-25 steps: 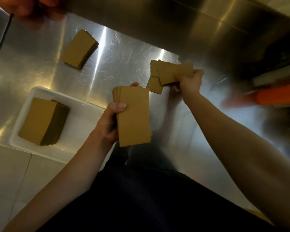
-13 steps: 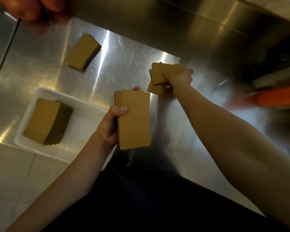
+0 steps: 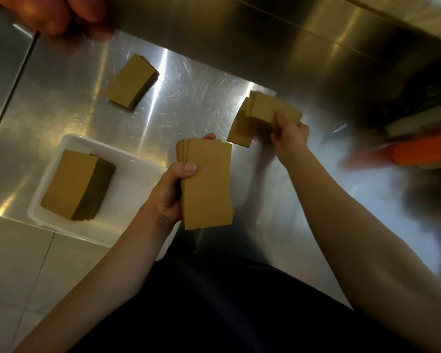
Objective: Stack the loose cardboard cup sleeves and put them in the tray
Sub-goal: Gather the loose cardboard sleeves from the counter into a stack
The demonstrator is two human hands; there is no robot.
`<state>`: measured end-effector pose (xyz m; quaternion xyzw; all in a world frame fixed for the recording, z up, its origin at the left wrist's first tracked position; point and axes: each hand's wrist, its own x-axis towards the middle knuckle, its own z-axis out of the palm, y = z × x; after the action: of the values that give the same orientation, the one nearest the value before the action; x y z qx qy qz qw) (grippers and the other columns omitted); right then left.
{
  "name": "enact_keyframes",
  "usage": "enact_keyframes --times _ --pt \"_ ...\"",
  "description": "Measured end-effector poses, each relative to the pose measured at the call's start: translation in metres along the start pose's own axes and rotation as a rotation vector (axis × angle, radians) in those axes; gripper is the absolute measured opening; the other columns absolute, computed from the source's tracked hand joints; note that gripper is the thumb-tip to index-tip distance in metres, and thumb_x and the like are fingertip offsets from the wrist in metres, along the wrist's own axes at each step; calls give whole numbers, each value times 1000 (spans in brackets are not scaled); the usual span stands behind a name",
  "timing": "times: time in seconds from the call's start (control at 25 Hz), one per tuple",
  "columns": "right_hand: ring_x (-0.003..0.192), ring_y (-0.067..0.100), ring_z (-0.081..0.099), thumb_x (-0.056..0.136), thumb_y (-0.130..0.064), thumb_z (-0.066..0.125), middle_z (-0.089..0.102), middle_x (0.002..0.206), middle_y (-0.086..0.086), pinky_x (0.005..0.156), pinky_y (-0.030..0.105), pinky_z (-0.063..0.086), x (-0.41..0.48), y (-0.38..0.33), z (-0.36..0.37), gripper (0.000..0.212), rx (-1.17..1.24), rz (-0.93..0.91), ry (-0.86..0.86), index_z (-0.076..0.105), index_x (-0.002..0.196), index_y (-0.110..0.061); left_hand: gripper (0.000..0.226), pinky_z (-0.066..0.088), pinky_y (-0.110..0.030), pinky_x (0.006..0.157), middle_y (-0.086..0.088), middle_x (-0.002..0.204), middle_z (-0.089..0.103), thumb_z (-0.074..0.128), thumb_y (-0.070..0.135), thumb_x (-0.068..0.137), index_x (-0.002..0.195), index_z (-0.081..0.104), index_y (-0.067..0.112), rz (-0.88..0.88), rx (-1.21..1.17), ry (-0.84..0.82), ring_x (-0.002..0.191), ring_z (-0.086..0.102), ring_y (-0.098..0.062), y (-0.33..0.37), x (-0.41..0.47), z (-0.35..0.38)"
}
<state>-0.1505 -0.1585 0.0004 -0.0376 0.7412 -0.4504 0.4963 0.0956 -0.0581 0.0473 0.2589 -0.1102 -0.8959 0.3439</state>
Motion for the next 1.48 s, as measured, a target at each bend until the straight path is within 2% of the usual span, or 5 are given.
enact_keyframes --times 0.16,0.36,0.72,1.2,1.48 --pt "88 18 59 89 -15 66 60 101 6 69 29 48 15 -22 -39 38 36 -41 -133 48 122 -7 83 56 -45 78 -11 116 60 89 33 56 131 54 30 21 -13 -1 95 65 -27 0 -1 -4" --pt "106 15 53 88 -18 69 51 120 -2 78 23 49 5 -38 -24 59 -718 -226 -467 39 138 -12 85 57 -45 76 -12 115 58 90 34 55 131 52 30 24 -18 11 93 66 -28 -4 -2 -6" --pt "128 34 42 73 -36 81 37 143 19 98 38 42 17 -27 42 93 -1629 -541 -421 27 142 -5 86 56 -45 79 -11 117 59 88 32 58 134 49 28 70 -55 34 95 65 -28 -2 -8 -12" --pt "110 25 55 88 -2 63 50 107 -4 77 31 54 -69 -20 -38 54 -597 -191 -509 37 136 -8 90 56 -46 81 -11 120 59 88 33 57 137 47 28 59 -17 19 97 65 -28 -1 -22 -14" --pt "121 25 53 91 1 54 45 136 9 93 38 53 -161 -41 -93 53 -201 -188 -627 39 141 -12 110 60 -45 71 -9 106 72 95 33 41 140 47 21 52 51 102 88 72 -26 2 -43 -5"
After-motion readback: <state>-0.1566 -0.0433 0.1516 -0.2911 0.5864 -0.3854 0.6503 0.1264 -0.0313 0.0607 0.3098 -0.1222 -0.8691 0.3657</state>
